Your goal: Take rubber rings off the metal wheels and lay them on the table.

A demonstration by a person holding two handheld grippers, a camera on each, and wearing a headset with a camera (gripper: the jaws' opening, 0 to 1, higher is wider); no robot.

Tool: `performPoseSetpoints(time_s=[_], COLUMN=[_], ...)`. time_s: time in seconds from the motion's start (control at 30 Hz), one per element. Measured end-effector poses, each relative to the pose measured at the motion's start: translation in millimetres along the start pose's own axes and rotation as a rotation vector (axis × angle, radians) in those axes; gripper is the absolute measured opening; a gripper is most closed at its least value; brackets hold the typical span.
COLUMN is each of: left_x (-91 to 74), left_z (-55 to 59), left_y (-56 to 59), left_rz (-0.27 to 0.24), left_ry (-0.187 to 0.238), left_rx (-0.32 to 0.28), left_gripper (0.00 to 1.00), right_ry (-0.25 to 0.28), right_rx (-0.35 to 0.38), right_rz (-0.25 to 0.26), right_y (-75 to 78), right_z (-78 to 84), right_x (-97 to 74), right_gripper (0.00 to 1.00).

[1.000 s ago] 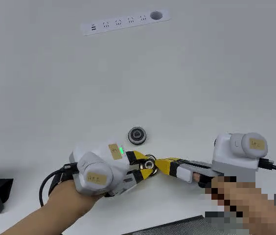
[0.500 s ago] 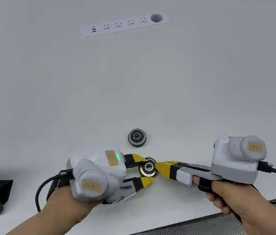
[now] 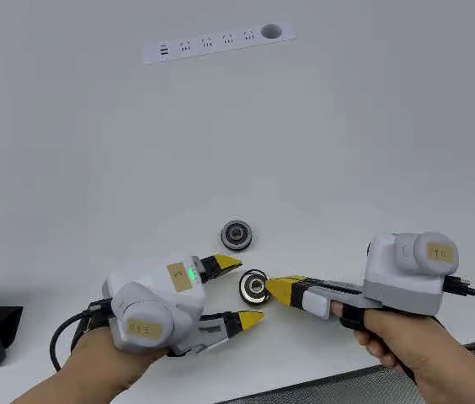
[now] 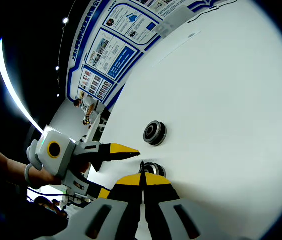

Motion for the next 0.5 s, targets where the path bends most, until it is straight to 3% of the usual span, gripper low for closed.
performPoseSetpoints(time_s=[0.5], left_x=[-7.3], left_z=[10.2], left_y=[-14.7], left_rz=[-0.071], left_ry=[0.0], left_rx=[-0.067], left_gripper=[0.66], right_ry=[0.018], right_rx=[0.0], right_rz=[-0.033], right_y=[-11.9], right_z=[-5.4], right_x=[-2.8], right_gripper=[0.02])
Point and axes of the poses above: the centre of the closed fingertips' face, and the gripper's own axes: x roughly forward along the fingers, y roughly to its right, z roughly out of its underside, the point moved 1 cm from there along -x, roughly backward along the fingers, and after that the axes turned 9 degrees about -z, right-handed, at the moved point
